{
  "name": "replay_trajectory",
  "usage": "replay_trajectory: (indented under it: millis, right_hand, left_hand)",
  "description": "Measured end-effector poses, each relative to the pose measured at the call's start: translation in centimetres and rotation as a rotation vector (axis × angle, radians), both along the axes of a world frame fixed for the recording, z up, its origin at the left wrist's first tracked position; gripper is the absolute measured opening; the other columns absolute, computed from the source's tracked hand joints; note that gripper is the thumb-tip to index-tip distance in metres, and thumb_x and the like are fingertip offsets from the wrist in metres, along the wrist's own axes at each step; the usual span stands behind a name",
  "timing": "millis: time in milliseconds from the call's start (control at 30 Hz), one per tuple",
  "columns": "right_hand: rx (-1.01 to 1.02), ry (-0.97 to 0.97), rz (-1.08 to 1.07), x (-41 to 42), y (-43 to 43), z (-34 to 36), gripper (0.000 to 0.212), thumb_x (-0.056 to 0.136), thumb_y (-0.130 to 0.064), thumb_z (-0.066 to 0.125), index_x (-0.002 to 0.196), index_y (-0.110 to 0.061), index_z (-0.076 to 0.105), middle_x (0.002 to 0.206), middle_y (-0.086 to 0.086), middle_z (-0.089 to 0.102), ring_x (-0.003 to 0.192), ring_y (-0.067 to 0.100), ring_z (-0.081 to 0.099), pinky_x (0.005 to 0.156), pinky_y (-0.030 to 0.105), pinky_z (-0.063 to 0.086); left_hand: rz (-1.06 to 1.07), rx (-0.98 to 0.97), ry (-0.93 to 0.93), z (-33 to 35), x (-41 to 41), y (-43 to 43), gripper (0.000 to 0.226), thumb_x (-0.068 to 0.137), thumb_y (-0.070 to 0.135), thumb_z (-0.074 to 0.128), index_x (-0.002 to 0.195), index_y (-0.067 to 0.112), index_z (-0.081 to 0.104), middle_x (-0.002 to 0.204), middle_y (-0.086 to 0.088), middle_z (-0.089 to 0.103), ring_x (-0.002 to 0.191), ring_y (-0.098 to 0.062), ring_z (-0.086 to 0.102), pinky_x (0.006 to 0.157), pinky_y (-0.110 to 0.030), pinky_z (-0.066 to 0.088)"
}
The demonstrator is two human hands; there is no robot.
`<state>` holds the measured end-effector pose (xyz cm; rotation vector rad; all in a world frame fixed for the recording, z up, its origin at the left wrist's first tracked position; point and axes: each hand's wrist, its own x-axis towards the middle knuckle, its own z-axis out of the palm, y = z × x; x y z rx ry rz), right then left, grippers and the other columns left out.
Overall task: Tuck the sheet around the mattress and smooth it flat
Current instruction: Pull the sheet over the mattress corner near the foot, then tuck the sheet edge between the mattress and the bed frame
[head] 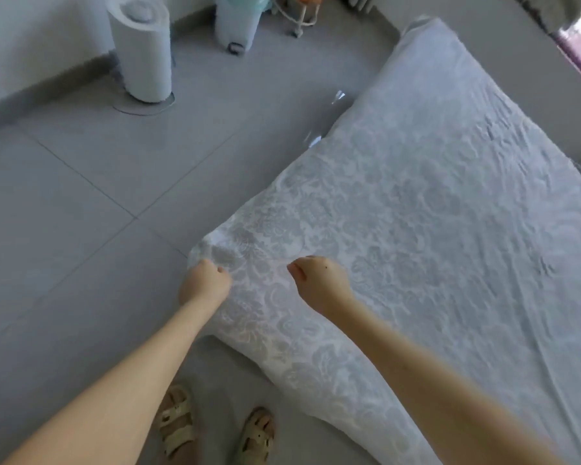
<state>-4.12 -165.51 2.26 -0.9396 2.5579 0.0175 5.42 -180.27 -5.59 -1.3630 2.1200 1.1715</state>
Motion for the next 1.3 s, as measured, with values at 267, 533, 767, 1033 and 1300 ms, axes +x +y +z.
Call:
replay_trajectory:
  millis: [267, 533, 767, 1033, 1300]
  right_hand:
    - [-0.202, 0.023, -0.502, -0.2, 16.4, 10.8, 0.049, 0.098, -0.025, 0.048, 0.053, -0.014, 0.032, 0.049, 0.000, 0.032, 0.048, 0.014, 0.032, 0.051, 0.030, 0.025]
    - [-0.521, 0.076, -1.158, 9.5, 39.7, 16.9, 0.033, 0.086, -0.015, 0.057, 0.067, 0.012, 0.058, 0.068, 0.031, 0.059, 0.055, 0.020, 0.040, 0.057, 0.027, 0.029]
    - [-0.588, 0.240, -1.608, 22.4, 57.1, 19.0, 0.024, 0.081, -0.014, 0.061, 0.069, 0.007, 0.066, 0.069, 0.024, 0.066, 0.069, 0.036, 0.063, 0.056, 0.031, 0.044]
    - [-0.699, 0.330, -2.026, 30.2, 70.7, 19.1, 0.022, 0.083, -0.010, 0.059, 0.068, 0.003, 0.067, 0.066, 0.012, 0.069, 0.058, 0.017, 0.060, 0.067, 0.035, 0.055]
    - [-0.796, 0.463, -2.341, 31.0, 86.3, 18.2, 0.030, 0.091, -0.012, 0.051, 0.076, 0.007, 0.068, 0.069, 0.011, 0.070, 0.056, 0.016, 0.058, 0.068, 0.036, 0.054]
  left_hand:
    - [-0.470, -0.057, 0.192, 12.6, -7.4, 11.8, 0.022, 0.094, 0.015, 0.038, 0.074, 0.008, 0.042, 0.068, -0.006, 0.043, 0.059, -0.020, 0.037, 0.051, -0.030, 0.026]
    - [-0.868, 0.059, 0.414, 20.9, -10.3, 34.0, 0.016, 0.088, 0.015, 0.047, 0.078, 0.007, 0.056, 0.077, -0.015, 0.062, 0.070, -0.026, 0.055, 0.065, -0.035, 0.041]
    - [-1.180, 0.222, 0.444, 25.9, -5.2, 55.1, 0.015, 0.089, 0.014, 0.051, 0.075, 0.015, 0.057, 0.073, -0.005, 0.063, 0.071, -0.024, 0.057, 0.071, -0.037, 0.049]
    - [-1.516, 0.335, 0.379, 27.1, -1.6, 75.2, 0.012, 0.092, 0.015, 0.052, 0.081, 0.014, 0.059, 0.074, -0.004, 0.064, 0.067, -0.018, 0.058, 0.058, -0.027, 0.044]
    - [-1.819, 0.318, 0.409, 27.2, -3.1, 97.9, 0.012, 0.091, 0.016, 0.050, 0.087, 0.012, 0.061, 0.075, -0.001, 0.064, 0.072, -0.023, 0.060, 0.070, -0.034, 0.048]
